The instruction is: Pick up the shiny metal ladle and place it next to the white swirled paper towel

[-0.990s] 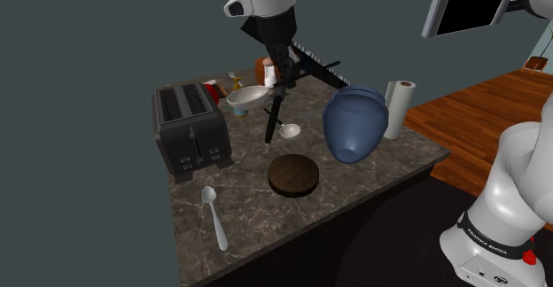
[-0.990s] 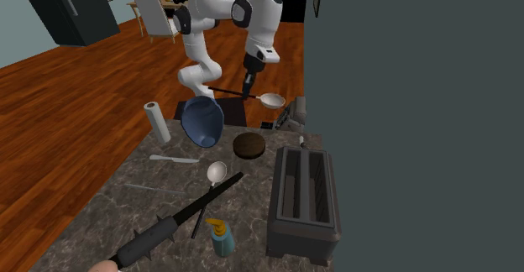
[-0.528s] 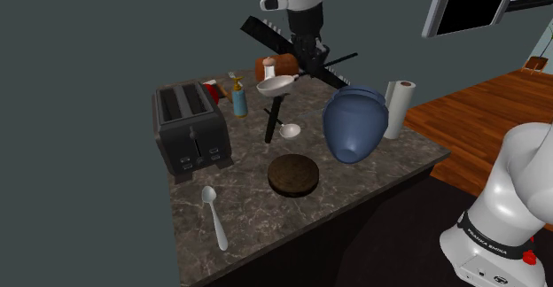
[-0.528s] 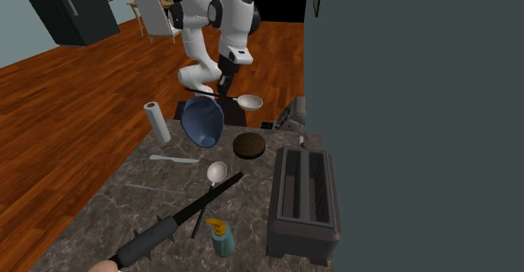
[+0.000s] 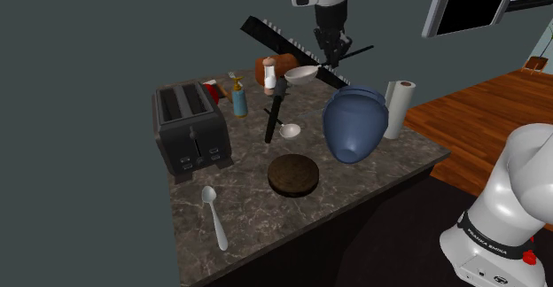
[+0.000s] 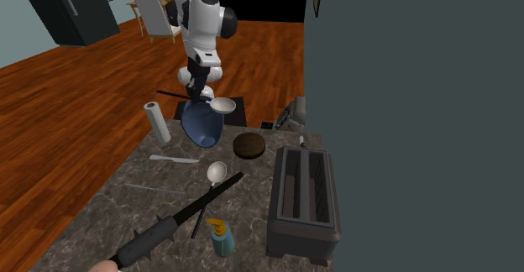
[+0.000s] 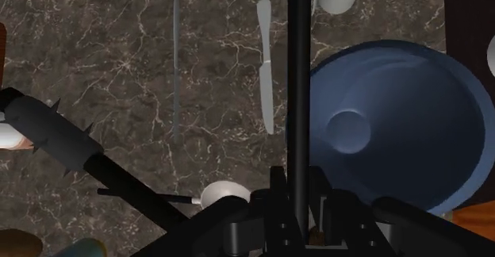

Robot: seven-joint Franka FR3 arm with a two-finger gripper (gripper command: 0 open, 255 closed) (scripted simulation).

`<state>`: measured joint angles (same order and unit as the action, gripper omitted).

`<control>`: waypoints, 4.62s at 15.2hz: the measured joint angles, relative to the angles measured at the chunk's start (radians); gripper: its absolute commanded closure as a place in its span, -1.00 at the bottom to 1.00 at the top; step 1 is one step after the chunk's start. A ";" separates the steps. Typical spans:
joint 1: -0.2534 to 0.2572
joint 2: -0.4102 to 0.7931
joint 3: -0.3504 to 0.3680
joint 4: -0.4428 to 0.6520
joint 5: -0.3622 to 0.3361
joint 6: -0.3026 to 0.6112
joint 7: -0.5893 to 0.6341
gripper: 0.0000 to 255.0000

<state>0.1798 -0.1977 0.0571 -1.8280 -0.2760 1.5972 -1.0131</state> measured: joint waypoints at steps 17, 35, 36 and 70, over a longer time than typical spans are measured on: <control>-0.166 -0.020 -0.273 -0.036 -0.047 0.140 -0.407 1.00; -0.210 0.015 -0.345 -0.190 -0.060 0.353 -0.457 1.00; -0.210 0.023 -0.346 -0.198 -0.060 0.367 -0.454 1.00; -0.231 0.196 -0.376 -0.481 -0.109 0.812 -0.345 1.00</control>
<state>-0.0517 -0.0021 -0.3193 -2.3090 -0.3846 2.4094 -1.3585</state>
